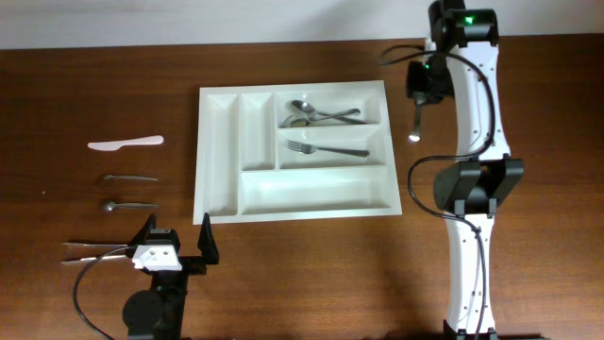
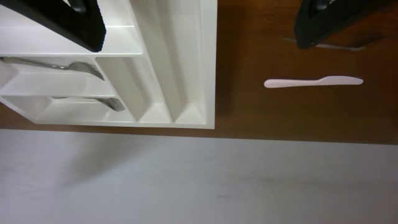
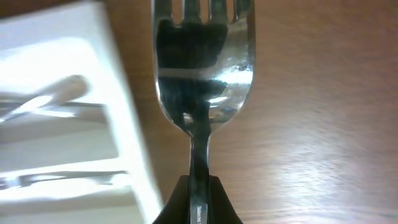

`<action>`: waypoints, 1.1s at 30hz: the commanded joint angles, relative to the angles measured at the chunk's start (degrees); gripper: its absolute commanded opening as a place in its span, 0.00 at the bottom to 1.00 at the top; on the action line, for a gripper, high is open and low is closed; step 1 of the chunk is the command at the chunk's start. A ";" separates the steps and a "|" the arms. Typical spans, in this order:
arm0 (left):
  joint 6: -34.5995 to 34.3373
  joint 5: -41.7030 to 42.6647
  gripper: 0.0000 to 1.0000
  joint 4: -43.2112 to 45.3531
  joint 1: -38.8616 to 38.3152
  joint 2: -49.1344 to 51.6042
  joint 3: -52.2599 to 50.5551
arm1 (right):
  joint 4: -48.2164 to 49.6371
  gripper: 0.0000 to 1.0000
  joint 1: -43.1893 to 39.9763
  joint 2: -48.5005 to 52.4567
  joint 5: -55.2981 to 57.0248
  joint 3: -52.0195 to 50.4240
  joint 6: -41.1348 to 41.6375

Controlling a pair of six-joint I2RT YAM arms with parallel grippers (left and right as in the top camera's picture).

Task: Pack container
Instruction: 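Carry the fork left and release it in the tray's middle compartment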

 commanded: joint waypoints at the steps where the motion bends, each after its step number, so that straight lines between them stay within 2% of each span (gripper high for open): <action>1: 0.92 -0.04 0.99 0.00 0.04 -0.50 -0.37 | -0.33 0.04 2.27 -3.08 -3.41 2.08 0.61; 11: 0.92 -0.04 0.99 0.00 0.04 -0.50 -0.37 | -0.37 0.04 7.80 -3.98 -3.45 2.08 -10.21; 15: 0.92 -0.04 0.99 -0.02 0.04 -0.50 -0.37 | -0.37 0.04 10.45 -4.17 -3.45 2.08 -17.40; 23: 0.92 -0.04 0.99 -0.02 0.04 -0.50 -0.37 | -0.37 0.04 12.39 -4.17 -3.37 2.05 -25.24; 27: 0.92 -0.04 0.99 -0.02 0.04 -0.50 -0.37 | -0.37 0.04 12.39 -4.17 -3.45 2.05 -22.62; 33: 0.92 -0.04 0.99 -0.02 0.04 -0.50 -0.37 | -0.33 0.04 12.39 -4.17 -10.01 2.05 -5.09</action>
